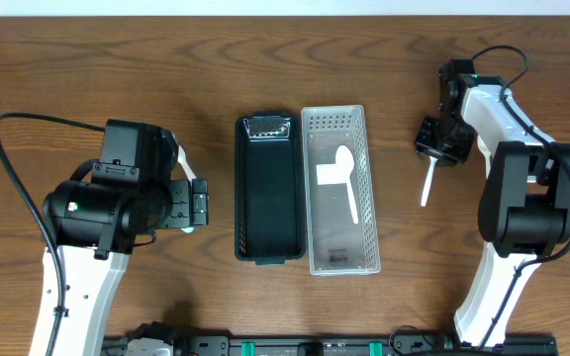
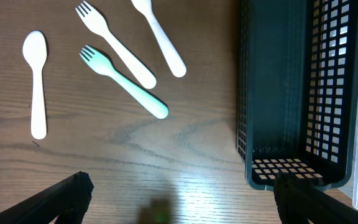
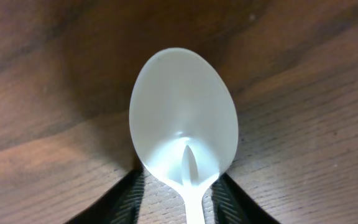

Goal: Pack container
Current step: 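Return the right gripper and grasp a second white spoon, then place the second spoon into the white tray and release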

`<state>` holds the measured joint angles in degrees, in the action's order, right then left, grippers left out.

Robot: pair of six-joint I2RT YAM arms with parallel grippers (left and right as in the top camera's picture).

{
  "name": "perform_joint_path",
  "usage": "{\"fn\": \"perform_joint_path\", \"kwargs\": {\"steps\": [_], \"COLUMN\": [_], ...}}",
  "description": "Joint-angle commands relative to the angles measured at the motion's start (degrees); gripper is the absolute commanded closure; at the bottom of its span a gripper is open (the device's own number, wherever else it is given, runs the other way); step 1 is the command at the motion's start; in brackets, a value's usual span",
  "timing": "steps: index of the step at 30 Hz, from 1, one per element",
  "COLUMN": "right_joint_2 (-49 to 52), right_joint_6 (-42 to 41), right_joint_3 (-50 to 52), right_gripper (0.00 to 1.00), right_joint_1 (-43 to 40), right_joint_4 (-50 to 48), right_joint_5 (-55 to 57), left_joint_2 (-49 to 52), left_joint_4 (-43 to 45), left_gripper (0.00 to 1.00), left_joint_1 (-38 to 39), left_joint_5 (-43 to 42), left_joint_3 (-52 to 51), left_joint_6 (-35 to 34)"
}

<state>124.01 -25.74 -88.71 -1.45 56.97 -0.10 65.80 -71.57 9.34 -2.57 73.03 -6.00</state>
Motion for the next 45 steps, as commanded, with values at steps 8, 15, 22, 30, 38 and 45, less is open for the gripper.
{"fn": "perform_joint_path", "kwargs": {"steps": [8, 15, 22, 30, 38, 45], "right_joint_2": [2.75, 2.62, -3.06, -19.61, -27.69, -20.17], "right_joint_6": [0.09, 0.57, 2.27, 5.09, 3.82, 0.92], "right_joint_3": [3.67, 3.63, 3.02, -1.03, -1.53, -1.27], "right_gripper": [0.88, 0.99, 0.99, 0.99, 0.99, 0.99], "right_joint_1": [-0.42, -0.33, 1.18, 8.98, 22.38, 28.52], "right_joint_4": [0.68, 0.96, 1.14, 2.25, 1.81, 2.01], "right_joint_5": [1.51, 1.51, 1.55, 1.55, 1.55, 0.81], "left_joint_2": [0.13, 0.11, 0.13, 0.13, 0.13, 0.13], "left_joint_4": [-0.02, 0.0, 0.02, 0.07, 0.28, 0.48], "left_gripper": [0.05, 0.05, 0.05, 0.04, 0.04, 0.04], "left_joint_1": [-0.04, -0.04, -0.04, -0.04, -0.04, -0.04], "left_joint_5": [0.68, 0.68, 0.68, 0.68, 0.68, 0.68], "left_joint_3": [-0.5, -0.5, -0.5, -0.5, -0.5, -0.5], "left_joint_6": [-0.26, -0.26, -0.24, -0.26, -0.24, -0.26]}}
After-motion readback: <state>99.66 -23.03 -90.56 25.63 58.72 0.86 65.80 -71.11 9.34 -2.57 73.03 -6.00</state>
